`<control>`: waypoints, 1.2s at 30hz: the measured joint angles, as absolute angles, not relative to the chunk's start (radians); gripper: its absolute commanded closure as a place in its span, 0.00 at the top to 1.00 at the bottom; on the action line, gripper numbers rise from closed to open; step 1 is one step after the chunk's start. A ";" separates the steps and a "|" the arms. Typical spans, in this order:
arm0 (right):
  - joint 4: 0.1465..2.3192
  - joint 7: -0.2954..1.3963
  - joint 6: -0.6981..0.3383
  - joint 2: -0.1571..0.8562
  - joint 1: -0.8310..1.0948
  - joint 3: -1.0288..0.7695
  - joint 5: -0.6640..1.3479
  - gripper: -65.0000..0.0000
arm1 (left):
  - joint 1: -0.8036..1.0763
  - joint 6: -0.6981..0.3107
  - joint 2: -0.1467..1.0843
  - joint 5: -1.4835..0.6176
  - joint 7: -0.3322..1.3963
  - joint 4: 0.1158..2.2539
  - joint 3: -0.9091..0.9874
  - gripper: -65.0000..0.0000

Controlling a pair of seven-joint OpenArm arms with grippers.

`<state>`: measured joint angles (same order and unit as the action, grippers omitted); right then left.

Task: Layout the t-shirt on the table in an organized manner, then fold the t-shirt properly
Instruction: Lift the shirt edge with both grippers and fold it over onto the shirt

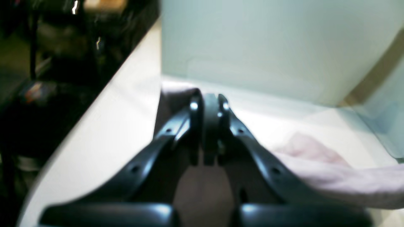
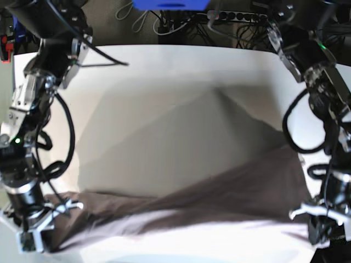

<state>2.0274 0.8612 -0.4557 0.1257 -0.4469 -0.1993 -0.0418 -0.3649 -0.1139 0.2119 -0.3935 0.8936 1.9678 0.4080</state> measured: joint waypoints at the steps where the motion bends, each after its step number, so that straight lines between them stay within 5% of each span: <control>1: 2.027 0.862 -0.456 0.140 -0.472 -0.199 -0.043 0.00 | -0.396 -0.112 0.220 -0.387 0.891 1.968 0.389 0.00; 20: 2.042 0.861 -0.456 0.216 -0.831 -0.194 -0.045 0.00 | -0.722 -0.113 0.248 -0.405 0.883 1.981 0.184 0.00; 36: 2.048 0.850 -0.488 0.261 -0.926 -0.202 -0.042 0.00 | -0.607 -0.116 0.270 -0.483 0.888 2.020 0.310 0.00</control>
<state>2.0480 0.8497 -0.4881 0.2607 -0.9260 -0.2020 -0.0418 -0.6067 -0.1162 0.2695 -0.4828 0.8875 2.0197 0.3103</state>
